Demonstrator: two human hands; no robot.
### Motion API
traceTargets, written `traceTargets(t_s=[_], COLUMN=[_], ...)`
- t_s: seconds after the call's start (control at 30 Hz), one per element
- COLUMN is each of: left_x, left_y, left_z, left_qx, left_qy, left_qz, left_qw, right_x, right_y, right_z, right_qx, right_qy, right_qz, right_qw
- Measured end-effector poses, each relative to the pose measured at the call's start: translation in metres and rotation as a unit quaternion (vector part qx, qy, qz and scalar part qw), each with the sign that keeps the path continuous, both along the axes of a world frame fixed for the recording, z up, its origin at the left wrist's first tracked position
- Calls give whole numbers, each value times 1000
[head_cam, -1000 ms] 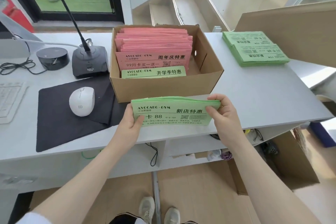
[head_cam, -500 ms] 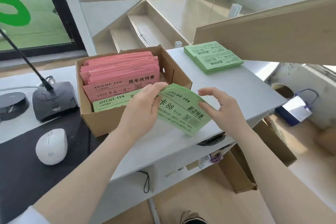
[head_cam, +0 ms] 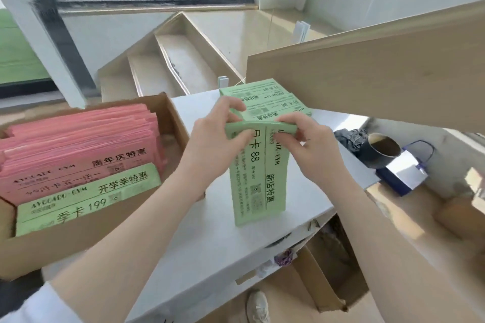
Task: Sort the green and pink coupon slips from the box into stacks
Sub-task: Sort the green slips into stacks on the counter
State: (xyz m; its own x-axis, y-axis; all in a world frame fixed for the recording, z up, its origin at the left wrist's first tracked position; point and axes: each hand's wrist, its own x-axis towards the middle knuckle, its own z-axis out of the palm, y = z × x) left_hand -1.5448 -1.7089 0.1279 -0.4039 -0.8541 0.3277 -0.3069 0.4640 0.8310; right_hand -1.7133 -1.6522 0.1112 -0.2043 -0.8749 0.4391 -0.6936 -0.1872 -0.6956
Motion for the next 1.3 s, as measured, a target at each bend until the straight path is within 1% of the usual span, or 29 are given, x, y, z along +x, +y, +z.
traceTargets(t_s=[0.03,0.07,0.13,0.27,0.3,0.33,0.37,0.43,0.5,0.53,0.57,0.6,0.63,0.7,0.73,0.77,0.9,0.97,1.07,1.17,1.3], left_x=[-13,-24,-43,-67,-70,-73,-75,-82,-92,-100,-108,-117,-126,-138,-142,-145,-152,-156,-162,-163,-156], left_y=[-8,-16,-29,-46,-50,-53,-57,-66,-79,-86,-94,-103,-111,-130,-141,-153,-204,-225,-248,-260,-258], left_z=[-1,-4,-14,-41,-46,-51,-55,-63,-68,-70,-72,-74,-75,-76,-75,-75,-76,-80,-87,-97,-112], left_qx=[50,91,149,197,216,242,273,337,385,396,397,390,375,332,310,292,253,236,208,194,205], left_qy=[29,41,10,-104,-114,-102,-64,65,218,282,325,346,350,329,310,286,173,120,39,-18,-78], left_qz=[4,10,24,48,57,66,74,104,134,132,122,117,124,165,187,204,241,253,279,308,322], left_qw=[998,995,989,974,968,963,957,933,887,864,849,845,850,869,879,890,921,931,937,931,921], right_x=[-14,-26,-52,-102,-113,-122,-130,-143,-152,-156,-159,-162,-164,-169,-172,-175,-192,-198,-201,-202,-208], right_y=[-6,-13,-30,-65,-75,-84,-94,-115,-137,-148,-160,-171,-182,-202,-211,-220,-254,-271,-294,-312,-319], right_z=[1,3,7,6,3,0,-5,-14,-22,-26,-30,-33,-36,-41,-42,-44,-51,-55,-63,-74,-85], right_qx=[9,13,12,13,18,25,32,50,79,96,113,131,149,183,197,207,215,216,231,247,292], right_qy=[-67,-136,-239,-332,-353,-373,-390,-418,-444,-462,-482,-502,-519,-537,-533,-515,-357,-300,-231,-159,-18], right_qz=[12,26,36,5,-4,-16,-32,-60,-80,-88,-96,-103,-106,-94,-85,-79,-74,-78,-74,-74,-105], right_qw=[998,990,970,943,935,927,920,905,889,877,863,849,835,818,818,828,906,926,942,953,950])
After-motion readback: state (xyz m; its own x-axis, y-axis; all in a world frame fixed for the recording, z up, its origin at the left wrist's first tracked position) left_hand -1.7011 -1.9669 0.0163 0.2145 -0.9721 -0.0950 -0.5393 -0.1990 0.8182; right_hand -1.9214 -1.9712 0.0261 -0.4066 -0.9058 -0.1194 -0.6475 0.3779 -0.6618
